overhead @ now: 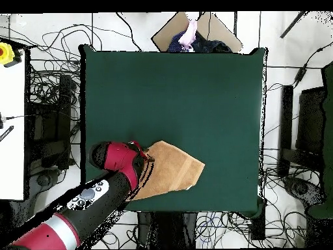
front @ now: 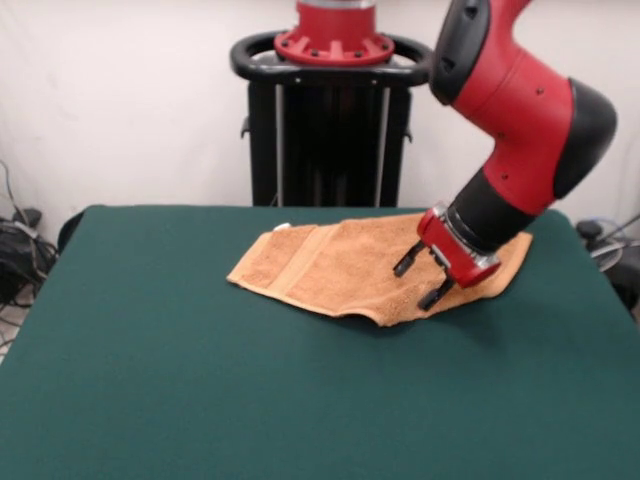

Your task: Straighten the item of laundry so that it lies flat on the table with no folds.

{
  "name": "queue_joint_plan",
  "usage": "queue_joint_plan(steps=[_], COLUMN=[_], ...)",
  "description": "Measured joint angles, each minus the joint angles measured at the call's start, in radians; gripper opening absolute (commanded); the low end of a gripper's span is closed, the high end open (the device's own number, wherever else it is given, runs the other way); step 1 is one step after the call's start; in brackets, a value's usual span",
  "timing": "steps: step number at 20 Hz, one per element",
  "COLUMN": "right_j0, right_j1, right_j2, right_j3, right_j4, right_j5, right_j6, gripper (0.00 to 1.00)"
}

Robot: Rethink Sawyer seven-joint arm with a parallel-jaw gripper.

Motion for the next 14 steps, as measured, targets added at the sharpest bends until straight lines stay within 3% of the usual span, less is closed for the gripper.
queue_joint_plan(steps=[14], right_j0=[-0.002], right_j1=[0.009], right_j2=[0.005], right_j3=[0.000], right_j4=[0.021], right_j5=[-0.010], right_j6=[0.000], gripper=[1.00])
